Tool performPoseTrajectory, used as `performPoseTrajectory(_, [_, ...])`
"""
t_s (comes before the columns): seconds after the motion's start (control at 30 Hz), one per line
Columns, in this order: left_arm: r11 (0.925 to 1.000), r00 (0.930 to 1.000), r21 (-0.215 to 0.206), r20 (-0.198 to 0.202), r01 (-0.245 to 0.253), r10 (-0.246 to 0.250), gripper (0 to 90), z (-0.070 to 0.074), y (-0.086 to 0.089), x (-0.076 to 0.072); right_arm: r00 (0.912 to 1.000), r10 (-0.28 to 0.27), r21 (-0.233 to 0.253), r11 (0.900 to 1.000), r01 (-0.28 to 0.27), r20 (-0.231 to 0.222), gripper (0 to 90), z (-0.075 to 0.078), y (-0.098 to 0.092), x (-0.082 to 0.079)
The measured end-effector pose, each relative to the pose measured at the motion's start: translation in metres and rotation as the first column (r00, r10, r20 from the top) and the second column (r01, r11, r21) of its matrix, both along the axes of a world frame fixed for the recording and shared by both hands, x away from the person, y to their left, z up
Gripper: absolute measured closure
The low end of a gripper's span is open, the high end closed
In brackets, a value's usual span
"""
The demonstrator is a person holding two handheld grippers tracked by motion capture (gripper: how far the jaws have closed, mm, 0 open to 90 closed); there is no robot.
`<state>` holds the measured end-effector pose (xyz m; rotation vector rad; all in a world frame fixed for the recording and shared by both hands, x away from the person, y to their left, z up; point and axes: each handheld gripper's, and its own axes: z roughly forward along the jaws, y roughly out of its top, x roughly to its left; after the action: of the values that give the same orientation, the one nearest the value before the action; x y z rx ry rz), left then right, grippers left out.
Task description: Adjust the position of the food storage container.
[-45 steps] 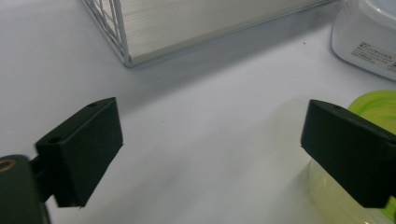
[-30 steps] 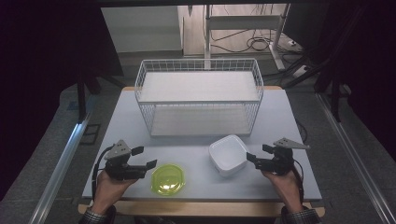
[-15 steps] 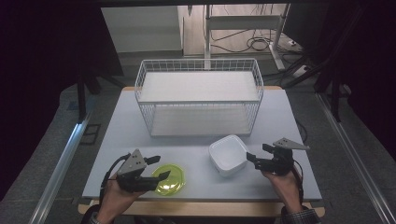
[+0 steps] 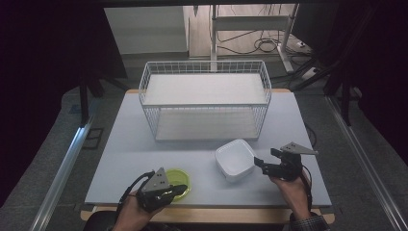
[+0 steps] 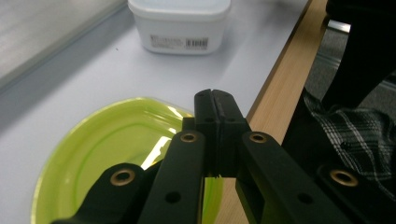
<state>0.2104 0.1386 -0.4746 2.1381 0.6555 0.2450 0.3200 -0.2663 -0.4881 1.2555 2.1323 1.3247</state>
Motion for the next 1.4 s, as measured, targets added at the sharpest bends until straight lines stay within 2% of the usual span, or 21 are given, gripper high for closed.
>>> performPoseTrajectory(0.13, [1.0000,0.9998,0.002,-0.019,0.007,-0.007,89.9,-0.005,-0.005,-0.003,1.0000,-0.001,-0.009,1.000,0.001,-0.006,17.5,-0.001,0.001,0.000])
performPoseTrajectory(0.23, [0.9996,0.9996,0.024,-0.025,0.014,-0.013,90.0,-0.009,-0.010,-0.006,1.0000,0.003,-0.017,1.000,-0.003,-0.009,17.5,-0.002,0.002,0.001])
performPoseTrajectory(0.4, [0.9993,0.9990,0.038,-0.044,0.001,0.001,90.0,-0.016,-0.013,-0.006,0.9999,0.006,-0.019,1.000,-0.007,-0.012,17.5,-0.002,0.002,0.000])
performPoseTrajectory(0.5, [0.9996,0.9984,0.027,-0.057,0.003,-0.002,90.0,-0.017,-0.013,-0.005,0.9999,0.006,-0.026,1.000,-0.006,-0.015,17.5,-0.003,0.002,0.001])
performPoseTrajectory(0.63, [0.9983,0.9980,0.056,-0.059,-0.018,0.021,89.9,-0.021,-0.013,-0.003,0.9998,0.003,-0.029,1.000,-0.004,-0.018,17.5,-0.003,0.002,0.001])
performPoseTrajectory(0.87, [0.9982,0.9948,0.026,-0.085,-0.054,0.056,90.0,-0.022,-0.003,0.004,0.9997,0.000,-0.030,1.000,-0.001,-0.024,17.6,-0.004,0.002,0.001])
performPoseTrajectory(0.97, [0.9961,0.9928,0.044,-0.089,-0.076,0.080,89.9,-0.025,0.000,0.007,0.9997,0.000,-0.031,1.000,-0.001,-0.023,17.6,-0.004,0.002,0.001])
performPoseTrajectory(1.03, [0.9952,0.9911,0.037,-0.095,-0.091,0.094,90.0,-0.026,0.005,0.010,0.9998,0.000,-0.030,1.000,0.000,-0.022,17.6,-0.004,0.002,0.001])
performPoseTrajectory(1.2, [0.9895,0.9852,0.030,-0.094,-0.141,0.144,90.0,-0.027,0.018,0.018,0.9998,0.000,-0.030,1.000,-0.001,-0.021,17.7,-0.004,0.002,0.001])
performPoseTrajectory(1.4, [0.9789,0.9743,0.022,-0.094,-0.203,0.204,89.9,-0.028,0.038,0.029,0.9998,0.006,-0.031,0.999,-0.007,-0.019,19.3,-0.003,0.002,0.001])
